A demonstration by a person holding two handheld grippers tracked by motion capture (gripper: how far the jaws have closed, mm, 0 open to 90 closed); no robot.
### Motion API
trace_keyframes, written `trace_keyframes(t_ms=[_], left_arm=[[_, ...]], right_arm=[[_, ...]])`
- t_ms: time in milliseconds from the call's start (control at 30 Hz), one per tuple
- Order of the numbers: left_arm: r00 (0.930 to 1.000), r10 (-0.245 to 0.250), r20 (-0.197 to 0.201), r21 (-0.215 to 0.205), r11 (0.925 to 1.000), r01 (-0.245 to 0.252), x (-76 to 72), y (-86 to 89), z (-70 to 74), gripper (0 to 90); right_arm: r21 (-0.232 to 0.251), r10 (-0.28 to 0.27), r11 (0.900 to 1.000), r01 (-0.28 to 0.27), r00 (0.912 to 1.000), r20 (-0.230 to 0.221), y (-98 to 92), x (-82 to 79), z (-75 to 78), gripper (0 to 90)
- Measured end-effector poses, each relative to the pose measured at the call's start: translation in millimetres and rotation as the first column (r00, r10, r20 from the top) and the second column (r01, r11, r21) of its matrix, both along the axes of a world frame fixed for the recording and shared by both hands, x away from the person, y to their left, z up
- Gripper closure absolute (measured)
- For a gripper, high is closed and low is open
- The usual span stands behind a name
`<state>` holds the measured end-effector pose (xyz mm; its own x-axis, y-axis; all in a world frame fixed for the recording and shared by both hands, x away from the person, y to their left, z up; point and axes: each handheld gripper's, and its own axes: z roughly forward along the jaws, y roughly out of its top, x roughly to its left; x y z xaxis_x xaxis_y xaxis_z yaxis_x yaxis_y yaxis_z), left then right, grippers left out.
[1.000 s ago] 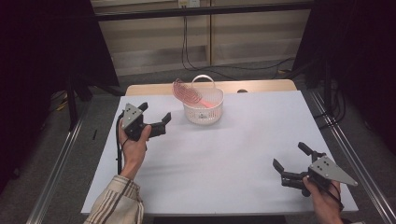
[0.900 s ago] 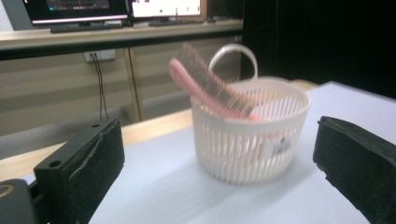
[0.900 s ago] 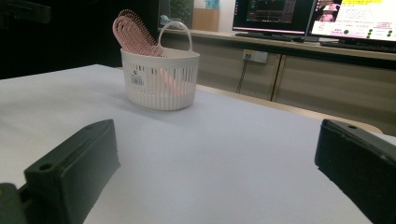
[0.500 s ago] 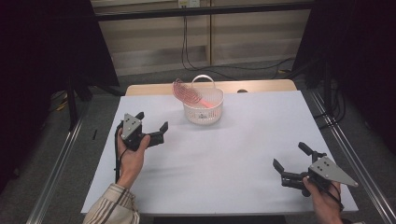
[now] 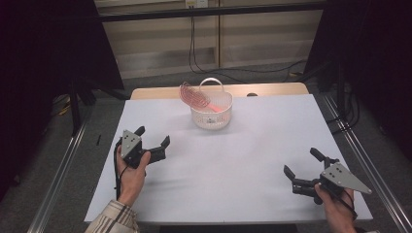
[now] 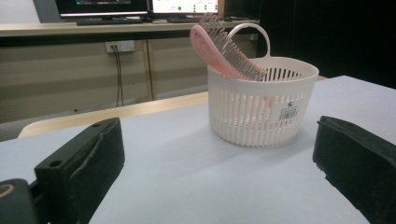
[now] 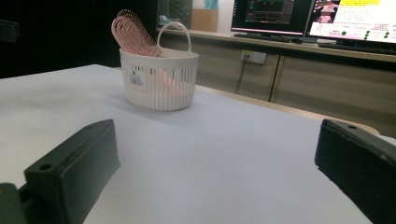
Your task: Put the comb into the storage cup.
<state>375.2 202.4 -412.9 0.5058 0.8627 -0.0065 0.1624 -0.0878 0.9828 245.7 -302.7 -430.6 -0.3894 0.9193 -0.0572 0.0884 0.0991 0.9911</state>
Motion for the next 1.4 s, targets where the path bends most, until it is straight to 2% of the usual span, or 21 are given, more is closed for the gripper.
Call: trace_keyframes(t_ms=[67, 233, 433, 600, 733, 867, 967, 1167, 1300, 1367, 1400], left_arm=[[0.9999, 0.006, 0.009, 0.008, 0.9999, -0.006, -3.6, 1.3, -1.1, 2.3], [0.9998, -0.021, 0.001, 0.004, 0.9998, 0.021, -14.0, 7.3, -6.0, 2.2], [0.999, -0.044, 0.009, -0.018, 0.9989, 0.044, -26.4, 11.1, -7.3, 2.2], [0.9983, -0.059, 0.0, 0.002, 0.9983, 0.059, -39.1, 11.8, -9.5, 2.3], [0.9988, -0.049, -0.004, -0.017, 0.9987, 0.049, -49.1, 13.6, -10.2, 2.2], [0.9993, -0.036, -0.007, 0.005, 0.9993, 0.036, -56.3, 16.5, -11.0, 2.3], [0.9999, -0.011, -0.008, -0.012, 0.9999, 0.011, -62.1, 19.7, -10.3, 2.3], [1.0, -0.007, -0.002, -0.01, 0.9999, 0.007, -72.5, 26.7, -9.4, 2.3], [0.9999, -0.01, -0.013, -0.005, 0.9999, 0.01, -77.9, 29.8, -10.7, 2.3], [0.9995, 0.023, -0.021, 0.01, 0.9997, -0.023, -80.9, 29.7, -12.2, 2.3], [0.9994, 0.02, -0.027, 0.0, 0.9998, -0.02, -81.6, 30.2, -12.4, 2.3]], right_arm=[[0.003, -0.003, 1.0, 0.003, 1.0, 0.0, -0.2, -0.3, 0.2, 0.0], [0.009, -0.006, 1.0, 0.006, 1.0, 0.001, -1.3, 0.1, 0.6, 0.0], [0.009, -0.008, 1.0, 0.008, 1.0, 0.003, -1.1, -0.1, 0.7, 0.0], [0.013, -0.007, 1.0, 0.007, 1.0, 0.005, -1.6, -0.4, 0.6, 0.0], [0.011, -0.009, 1.0, 0.008, 0.9999, 0.009, -1.3, -0.5, 0.7, 0.0], [0.01, -0.01, 1.0, 0.01, 0.9999, 0.009, -1.2, -0.7, 0.8, 0.0], [0.012, -0.012, 1.0, 0.012, 0.9999, 0.007, -1.6, -1.4, 1.1, 0.0], [0.011, -0.018, 1.0, 0.018, 0.9998, 0.006, -1.4, -1.7, 1.2, 0.0], [0.013, -0.02, 1.0, 0.02, 0.9998, 0.009, -1.5, -1.9, 1.2, 0.0], [0.014, -0.023, 1.0, 0.023, 0.9997, 0.008, -1.7, -2.3, 1.3, 0.0], [0.016, -0.026, 1.0, 0.026, 0.9996, 0.009, -1.7, -2.5, 1.2, 0.0]])
